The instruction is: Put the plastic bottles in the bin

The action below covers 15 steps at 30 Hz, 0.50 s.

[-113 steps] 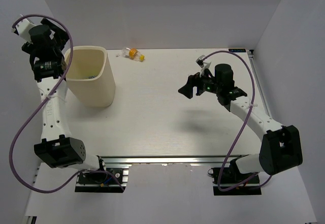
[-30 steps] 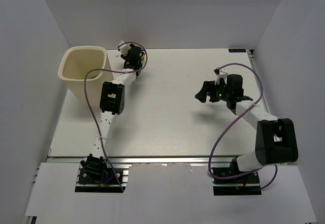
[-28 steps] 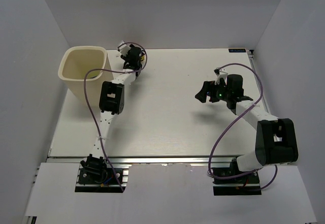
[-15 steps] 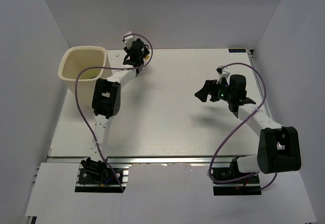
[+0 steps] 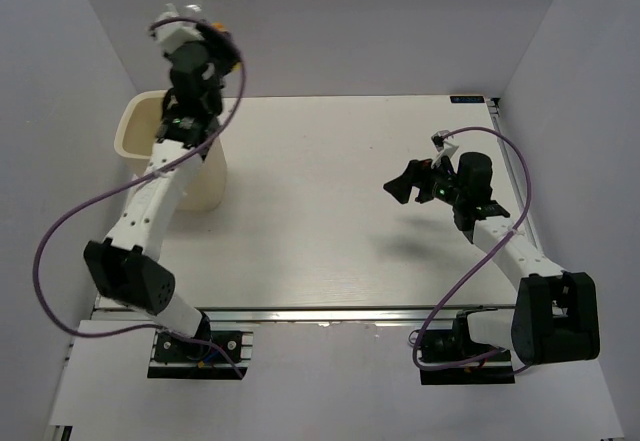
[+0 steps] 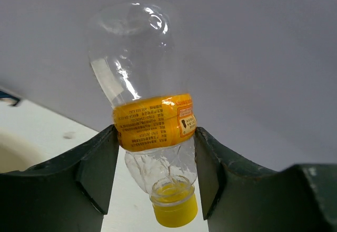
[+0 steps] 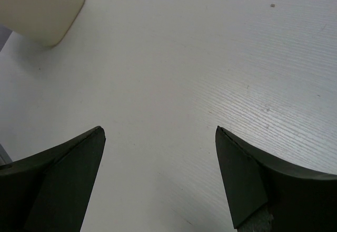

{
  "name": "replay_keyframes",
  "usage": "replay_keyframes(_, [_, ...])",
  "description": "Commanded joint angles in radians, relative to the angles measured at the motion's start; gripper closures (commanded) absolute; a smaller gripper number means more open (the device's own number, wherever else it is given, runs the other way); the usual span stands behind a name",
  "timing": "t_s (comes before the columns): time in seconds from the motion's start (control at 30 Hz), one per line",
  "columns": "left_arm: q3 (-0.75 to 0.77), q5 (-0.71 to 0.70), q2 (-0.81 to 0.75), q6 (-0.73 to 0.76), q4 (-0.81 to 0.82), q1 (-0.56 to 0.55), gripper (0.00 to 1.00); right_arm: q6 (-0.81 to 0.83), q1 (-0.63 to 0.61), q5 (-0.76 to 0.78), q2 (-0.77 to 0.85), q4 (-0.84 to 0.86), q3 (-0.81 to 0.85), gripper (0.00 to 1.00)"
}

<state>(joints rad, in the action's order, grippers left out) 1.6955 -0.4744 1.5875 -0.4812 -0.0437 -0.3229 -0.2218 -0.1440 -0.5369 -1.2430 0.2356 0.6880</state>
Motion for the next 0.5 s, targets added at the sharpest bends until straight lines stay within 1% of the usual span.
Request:
replay_keyframes(0.0, [-0.104,0.017,-0.055,-0.094,-0.185,0.194,1.0,-0.01,0.004,-0.026,0.022,0.044,-0.012,0.11])
replay_keyframes(0.07, [-0.173,0.025,-0.107,-0.146,-0.22,0.278,1.0,-0.011,0.004,-0.029,0.02,0.045,-0.012,0.11])
replay_keyframes(0.13, [-0.23,0.051,-0.148,-0.168,-0.21,0.307,0.99,-0.016,0.006,-0.025,0.017,0.05,-0.013,0.11])
replay_keyframes(0.17, [-0.287,0.077,-0.19,-0.171,-0.181,0.318,0.89,-0.017,0.004,-0.018,0.016,0.05,-0.012,0.11])
replay_keyframes(0.2, [-0.309,0.089,-0.208,-0.171,-0.18,0.318,0.76,-0.017,0.004,-0.015,0.013,0.048,-0.012,0.11])
replay_keyframes(0.23, [-0.324,0.098,-0.224,-0.163,-0.159,0.318,0.67,-0.016,0.006,-0.012,0.011,0.044,-0.008,0.11])
replay_keyframes(0.27, [-0.333,0.112,-0.236,-0.163,-0.166,0.318,0.43,-0.014,0.004,-0.011,0.008,0.042,-0.008,0.11])
replay_keyframes(0.3, [-0.333,0.114,-0.253,-0.163,-0.179,0.318,0.26,-0.016,0.004,-0.009,0.008,0.042,-0.007,0.11])
replay_keyframes(0.33, [-0.333,0.114,-0.259,-0.16,-0.189,0.318,0.11,-0.016,0.004,-0.008,0.005,0.042,-0.007,0.11])
replay_keyframes(0.37, [-0.327,0.111,-0.264,-0.16,-0.215,0.318,0.02,-0.016,0.004,-0.005,0.005,0.042,-0.005,0.11])
replay_keyframes(0.47, [-0.309,0.088,-0.281,-0.157,-0.254,0.318,0.02,-0.022,0.004,0.011,0.005,0.034,-0.002,0.11])
